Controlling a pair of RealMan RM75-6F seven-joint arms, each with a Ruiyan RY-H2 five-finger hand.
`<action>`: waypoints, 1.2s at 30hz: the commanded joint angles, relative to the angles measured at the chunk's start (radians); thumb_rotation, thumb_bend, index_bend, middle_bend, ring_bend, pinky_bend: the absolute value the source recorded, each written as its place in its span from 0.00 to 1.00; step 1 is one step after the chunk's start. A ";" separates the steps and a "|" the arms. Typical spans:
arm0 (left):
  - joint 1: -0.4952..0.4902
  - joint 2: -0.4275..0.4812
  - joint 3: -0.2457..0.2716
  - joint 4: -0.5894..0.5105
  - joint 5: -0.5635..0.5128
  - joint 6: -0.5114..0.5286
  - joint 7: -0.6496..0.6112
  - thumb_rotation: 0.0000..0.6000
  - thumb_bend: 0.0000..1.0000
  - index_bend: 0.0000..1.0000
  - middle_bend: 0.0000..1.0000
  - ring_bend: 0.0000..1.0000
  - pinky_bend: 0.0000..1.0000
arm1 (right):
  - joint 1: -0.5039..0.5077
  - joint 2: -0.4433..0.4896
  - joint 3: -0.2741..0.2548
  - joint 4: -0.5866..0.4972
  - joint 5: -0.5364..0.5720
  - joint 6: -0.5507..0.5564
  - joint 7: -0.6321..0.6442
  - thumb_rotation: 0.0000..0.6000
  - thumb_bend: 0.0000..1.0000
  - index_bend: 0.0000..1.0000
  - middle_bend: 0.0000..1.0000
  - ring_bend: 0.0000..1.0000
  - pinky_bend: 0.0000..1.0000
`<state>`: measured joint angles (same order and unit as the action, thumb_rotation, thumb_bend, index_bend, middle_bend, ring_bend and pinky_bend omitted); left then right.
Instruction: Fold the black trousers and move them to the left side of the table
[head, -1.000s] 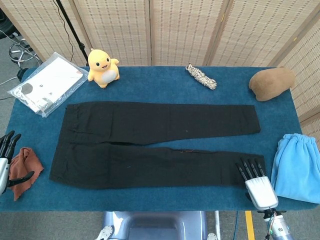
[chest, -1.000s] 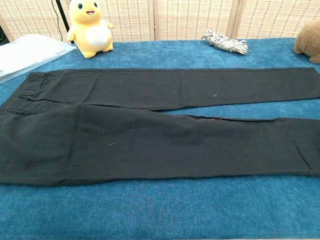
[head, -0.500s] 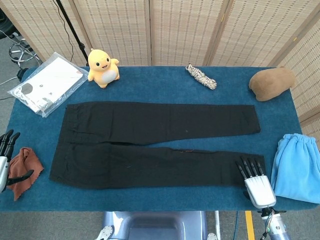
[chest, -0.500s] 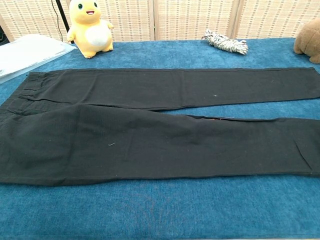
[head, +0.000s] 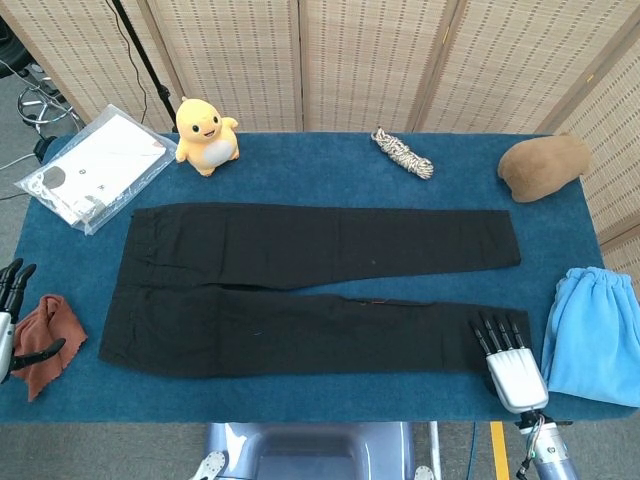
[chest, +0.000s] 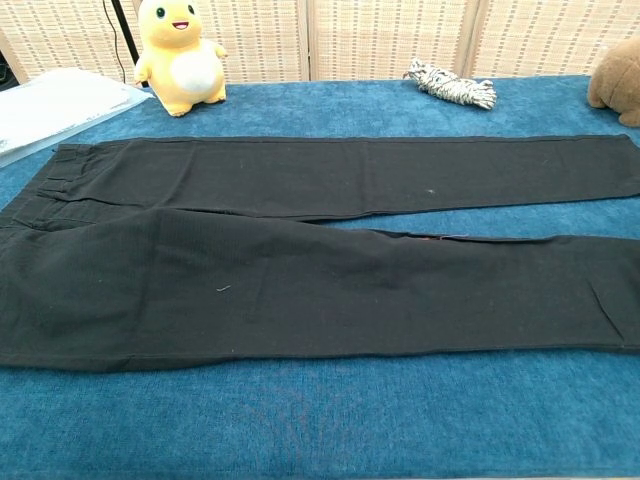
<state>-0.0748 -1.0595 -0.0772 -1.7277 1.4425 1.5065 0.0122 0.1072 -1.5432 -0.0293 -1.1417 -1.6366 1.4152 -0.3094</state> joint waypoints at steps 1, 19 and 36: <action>-0.001 0.000 -0.001 0.000 -0.002 -0.002 -0.001 1.00 0.00 0.00 0.00 0.00 0.00 | 0.007 -0.019 0.005 0.030 0.008 -0.009 0.016 1.00 0.00 0.04 0.00 0.00 0.00; -0.004 -0.004 -0.004 -0.003 -0.012 -0.009 0.009 1.00 0.00 0.00 0.00 0.00 0.00 | 0.030 -0.093 0.021 0.151 -0.003 0.040 0.121 1.00 0.16 0.34 0.24 0.13 0.27; -0.037 -0.037 0.060 0.121 0.125 -0.054 -0.026 1.00 0.00 0.00 0.00 0.00 0.00 | 0.041 -0.096 0.011 0.152 -0.026 0.087 0.238 1.00 0.46 0.54 0.44 0.35 0.53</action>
<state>-0.0976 -1.0756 -0.0460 -1.6725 1.5125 1.4683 0.0053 0.1470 -1.6409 -0.0183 -0.9872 -1.6626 1.5009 -0.0730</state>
